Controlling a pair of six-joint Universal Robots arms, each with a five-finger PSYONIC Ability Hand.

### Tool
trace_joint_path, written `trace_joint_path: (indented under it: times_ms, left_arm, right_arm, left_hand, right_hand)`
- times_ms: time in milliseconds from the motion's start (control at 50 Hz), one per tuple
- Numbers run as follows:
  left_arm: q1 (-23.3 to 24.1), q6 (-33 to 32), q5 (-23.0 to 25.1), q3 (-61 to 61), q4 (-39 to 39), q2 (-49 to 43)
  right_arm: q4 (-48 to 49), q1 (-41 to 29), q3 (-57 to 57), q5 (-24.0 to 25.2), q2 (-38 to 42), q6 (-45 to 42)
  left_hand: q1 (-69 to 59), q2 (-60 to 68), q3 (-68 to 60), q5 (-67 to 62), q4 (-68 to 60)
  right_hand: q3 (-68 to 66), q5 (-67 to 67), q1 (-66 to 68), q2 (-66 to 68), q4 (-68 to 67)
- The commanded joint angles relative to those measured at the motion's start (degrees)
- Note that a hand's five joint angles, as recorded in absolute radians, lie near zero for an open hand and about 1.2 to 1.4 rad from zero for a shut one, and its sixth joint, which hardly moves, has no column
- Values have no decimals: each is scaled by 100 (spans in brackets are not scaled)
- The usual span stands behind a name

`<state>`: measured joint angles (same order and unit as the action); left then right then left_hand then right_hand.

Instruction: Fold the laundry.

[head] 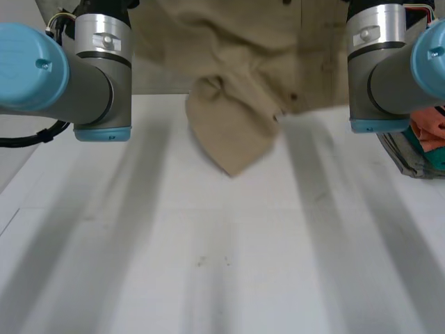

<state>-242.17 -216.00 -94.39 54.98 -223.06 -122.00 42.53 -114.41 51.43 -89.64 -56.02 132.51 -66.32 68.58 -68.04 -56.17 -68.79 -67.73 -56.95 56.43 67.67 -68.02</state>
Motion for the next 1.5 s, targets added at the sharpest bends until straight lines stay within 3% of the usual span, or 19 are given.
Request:
trace_joint_path:
  times_ms: [20, 220, 380, 460, 560, 600, 660, 800, 1120, 1280, 1400, 1500]
  left_arm:
    - [135, 189, 8, 994, 131, 193]
    - [267, 172, -10, 2762, 992, 229]
    - [381, 181, -10, 4045, 2204, 790]
    - [531, 146, -18, 4538, 2977, 1405]
    - [741, 67, -1, 5206, 4699, 2425]
    - [855, -160, -1, 5460, 5566, 2776]
    - [1110, -399, 34, 5602, 6255, 3049]
    - [1260, -434, 8, 5374, 5441, 2972]
    - [848, -531, -264, 2995, 2682, 285]
    - [786, -549, -256, 2079, 2610, -595]
    - [629, -1030, -195, 949, 2365, -1079]
    - [303, -1199, -142, -495, 1504, -1089]
  right_arm:
    - [-95, 7, 560, 43, 12, 460]
    - [-1227, 16, 2090, 43, 73, 495]
    - [-3582, 103, 3065, 17, -295, 478]
    - [-4900, 104, 3470, 25, -962, 460]
    - [-6744, 103, 4364, 60, -1998, 102]
    - [-7055, 121, 4673, 69, -2351, -206]
    - [-7065, 331, 5201, 60, -2835, -708]
    - [-6504, 517, 5422, 96, -2845, -806]
    - [-3928, 385, 4315, -501, -1106, -349]
    - [-3743, 385, 3779, -652, -481, -349]
    - [-3331, 385, 2787, -625, -86, -340]
    - [-1848, 385, 1083, -555, 38, -314]
  left_hand:
    - [-1368, 1142, -1196, -1383, -1121]
    - [-1368, 1142, -1196, -1383, -1121]
    - [-1368, 1142, -1196, -1383, -1121]
    - [-1368, 1142, -1196, -1383, -1121]
    - [-1368, 1142, -1196, -1383, -1121]
    - [-1368, 1142, -1196, -1383, -1121]
    - [-1368, 1142, -1196, -1383, -1121]
    - [-1368, 1142, -1196, -1383, -1121]
    - [-1368, 1142, -1196, -1383, -1121]
    - [-1368, 1142, -1196, -1383, -1121]
    - [-1368, 1142, -1196, -1383, -1121]
    - [-1368, 1142, -1196, -1383, -1121]
  right_hand:
    - [-1227, -1305, 2357, 1233, -1198]
    - [-1227, -1305, 2357, 1233, -1198]
    - [-1227, -1305, 2357, 1233, -1198]
    - [-1227, -1305, 2357, 1233, -1198]
    - [-1227, -1305, 2357, 1233, -1198]
    - [-1227, -1305, 2357, 1233, -1198]
    - [-1227, -1305, 2357, 1233, -1198]
    - [-1227, -1305, 2357, 1233, -1198]
    - [-1227, -1305, 2357, 1233, -1198]
    - [-1227, -1305, 2357, 1233, -1198]
    - [-1227, -1305, 2357, 1233, -1198]
    - [-1227, -1305, 2357, 1233, -1198]
